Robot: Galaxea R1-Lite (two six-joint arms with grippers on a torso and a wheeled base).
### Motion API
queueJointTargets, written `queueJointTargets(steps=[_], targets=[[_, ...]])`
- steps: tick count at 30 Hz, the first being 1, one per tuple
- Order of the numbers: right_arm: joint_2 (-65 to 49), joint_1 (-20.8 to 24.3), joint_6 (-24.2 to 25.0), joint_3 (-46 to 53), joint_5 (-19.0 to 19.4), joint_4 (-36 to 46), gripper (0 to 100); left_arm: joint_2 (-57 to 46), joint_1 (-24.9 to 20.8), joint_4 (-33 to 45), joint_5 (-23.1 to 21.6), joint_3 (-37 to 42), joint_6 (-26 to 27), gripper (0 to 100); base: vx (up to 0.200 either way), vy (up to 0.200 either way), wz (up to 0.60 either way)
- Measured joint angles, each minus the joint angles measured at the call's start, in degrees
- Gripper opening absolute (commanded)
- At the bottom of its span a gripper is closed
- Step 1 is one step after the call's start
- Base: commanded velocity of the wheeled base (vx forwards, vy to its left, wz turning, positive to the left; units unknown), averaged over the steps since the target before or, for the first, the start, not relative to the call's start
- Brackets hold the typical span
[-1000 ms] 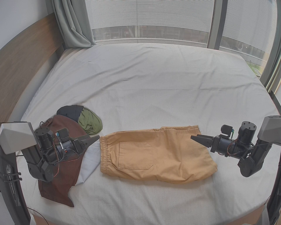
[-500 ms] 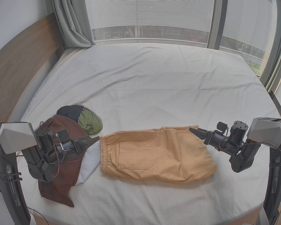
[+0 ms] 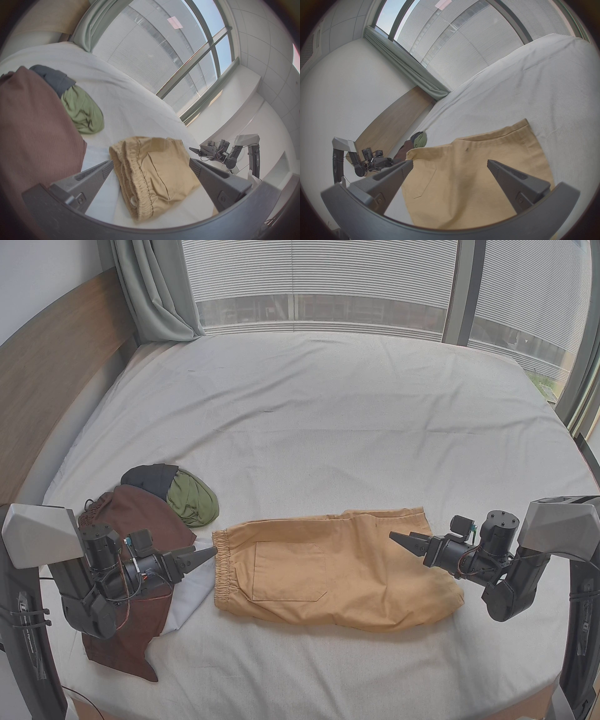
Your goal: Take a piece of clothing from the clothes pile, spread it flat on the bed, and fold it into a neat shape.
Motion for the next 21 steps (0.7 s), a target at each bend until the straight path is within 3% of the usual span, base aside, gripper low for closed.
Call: queueJointTargets(steps=[21], targets=[[-5.01,3.39,-0.07,3.47,-0.05,-0.01,100,9.73,-4.85,-0.02,1.83,-0.06,-1.43,100,0.000,0.000,0.00]])
